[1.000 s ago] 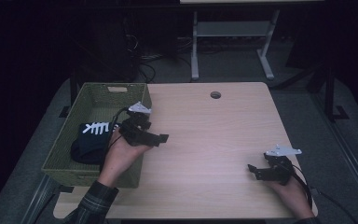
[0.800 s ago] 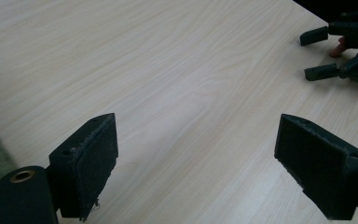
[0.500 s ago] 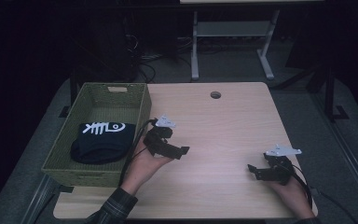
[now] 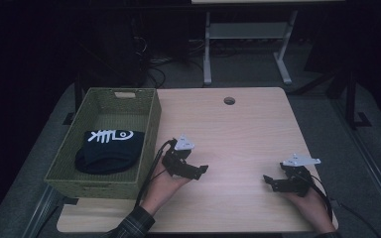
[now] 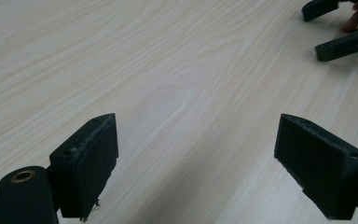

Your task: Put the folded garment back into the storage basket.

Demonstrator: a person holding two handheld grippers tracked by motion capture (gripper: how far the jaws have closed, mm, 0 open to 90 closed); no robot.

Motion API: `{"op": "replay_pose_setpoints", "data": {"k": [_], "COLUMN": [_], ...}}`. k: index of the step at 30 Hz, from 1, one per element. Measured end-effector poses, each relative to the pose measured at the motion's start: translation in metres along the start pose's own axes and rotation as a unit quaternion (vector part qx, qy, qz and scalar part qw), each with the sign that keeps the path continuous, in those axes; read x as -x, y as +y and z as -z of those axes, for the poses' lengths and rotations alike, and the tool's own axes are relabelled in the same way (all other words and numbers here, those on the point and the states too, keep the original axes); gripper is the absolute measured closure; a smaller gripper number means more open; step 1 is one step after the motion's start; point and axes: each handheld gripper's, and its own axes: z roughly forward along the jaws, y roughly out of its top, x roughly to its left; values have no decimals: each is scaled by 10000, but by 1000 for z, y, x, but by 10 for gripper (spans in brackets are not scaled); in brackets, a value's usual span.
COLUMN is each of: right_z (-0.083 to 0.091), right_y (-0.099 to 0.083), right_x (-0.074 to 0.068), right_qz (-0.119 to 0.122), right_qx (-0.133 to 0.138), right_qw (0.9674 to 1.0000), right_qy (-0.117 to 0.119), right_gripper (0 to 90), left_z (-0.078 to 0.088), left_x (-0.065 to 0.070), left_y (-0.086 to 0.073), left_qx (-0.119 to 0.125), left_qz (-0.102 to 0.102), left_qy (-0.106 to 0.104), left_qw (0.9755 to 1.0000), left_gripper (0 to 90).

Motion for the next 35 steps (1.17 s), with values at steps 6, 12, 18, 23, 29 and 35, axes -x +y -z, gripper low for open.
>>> {"op": "replay_pose_setpoints", "data": {"k": [6, 12, 18, 23, 29, 35], "right_z": [0, 1, 1, 1, 1, 1], "right_y": [0, 0, 0, -1, -1, -1], "right_x": [0, 0, 0, -1, -1, -1], "right_qz": [-5, -1, -1, 3, 6, 5], "right_qx": [1, -9, -15, -17, -17, -15], "right_qw": [10000, 10000, 10000, 10000, 10000, 10000], "right_qy": [1, 14, 16, 20, 21, 22], "right_gripper": [160, 156, 153, 150, 149, 150], "left_z": [-14, -27, -39, -43, -43, -43], "left_x": [-1, -2, -2, 0, 0, 0], "left_y": [-11, -22, -32, -38, -38, -38], "left_qx": [-84, -168, -385, -224, -225, -224], "left_qz": [31, -13, -116, -284, -280, -259], "left_qy": [-2, 122, 282, 392, 394, 386], "left_qw": [10000, 9998, 9988, 9986, 9986, 9987], "left_gripper": [132, 132, 132, 128, 128, 128]}}
